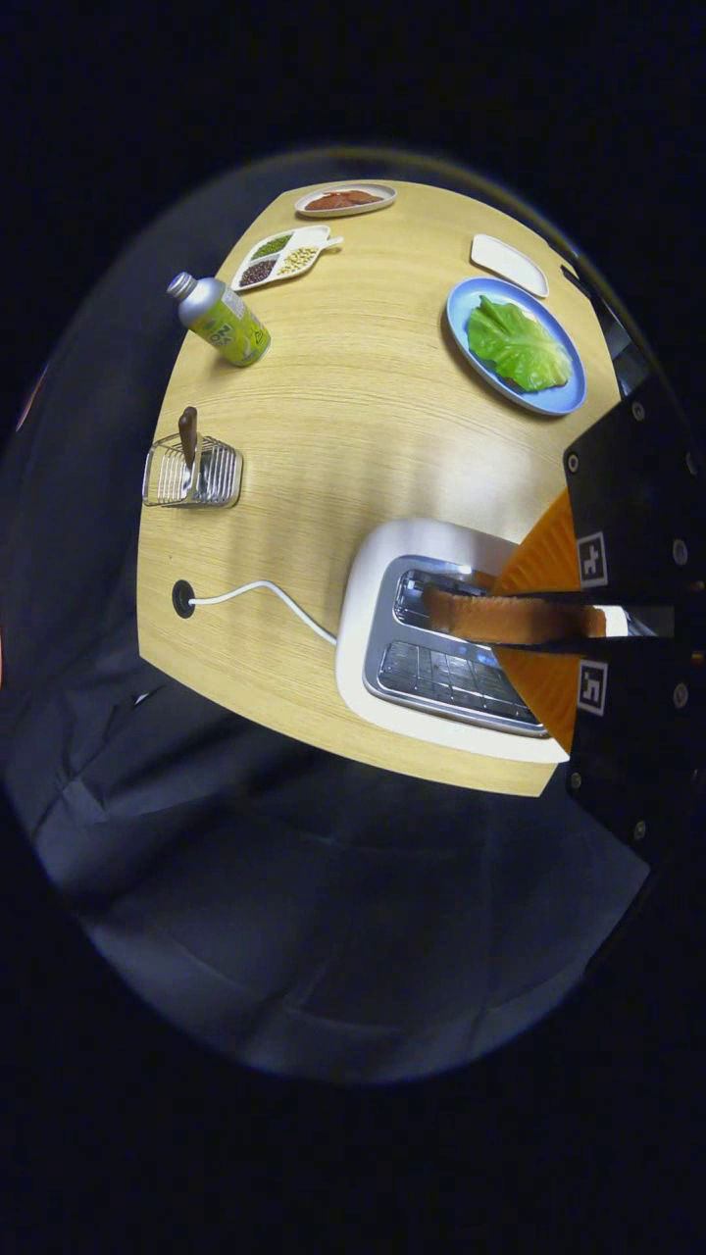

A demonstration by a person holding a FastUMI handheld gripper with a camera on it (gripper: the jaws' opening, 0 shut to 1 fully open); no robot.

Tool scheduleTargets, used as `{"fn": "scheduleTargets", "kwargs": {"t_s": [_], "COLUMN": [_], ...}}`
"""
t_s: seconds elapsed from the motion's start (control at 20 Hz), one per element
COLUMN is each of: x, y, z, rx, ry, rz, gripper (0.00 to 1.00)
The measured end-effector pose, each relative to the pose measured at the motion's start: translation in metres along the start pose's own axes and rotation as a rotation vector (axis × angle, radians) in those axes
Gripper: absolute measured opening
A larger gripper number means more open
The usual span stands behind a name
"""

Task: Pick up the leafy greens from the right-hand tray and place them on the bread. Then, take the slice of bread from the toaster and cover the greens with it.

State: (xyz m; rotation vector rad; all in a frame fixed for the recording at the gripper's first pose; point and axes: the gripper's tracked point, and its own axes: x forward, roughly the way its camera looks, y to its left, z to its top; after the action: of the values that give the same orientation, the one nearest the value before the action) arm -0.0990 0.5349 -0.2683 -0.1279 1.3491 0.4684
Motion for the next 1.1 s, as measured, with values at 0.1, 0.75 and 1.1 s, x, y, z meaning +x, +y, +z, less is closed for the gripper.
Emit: {"fn": "scheduleTargets", "kwargs": {"t_s": [0.1,0.75,1.1], "x": [-0.014,-0.124,-0.166], "y": [0.006,-0.025,-0.091], "z": [0.004,0.014,0.007], "rx": [0.021,0.024,0.046], "ry": [-0.025,-0.224,-0.342], "rz": [0.049,0.327,0.429], "gripper": [0.11,0.11,0.11]}}
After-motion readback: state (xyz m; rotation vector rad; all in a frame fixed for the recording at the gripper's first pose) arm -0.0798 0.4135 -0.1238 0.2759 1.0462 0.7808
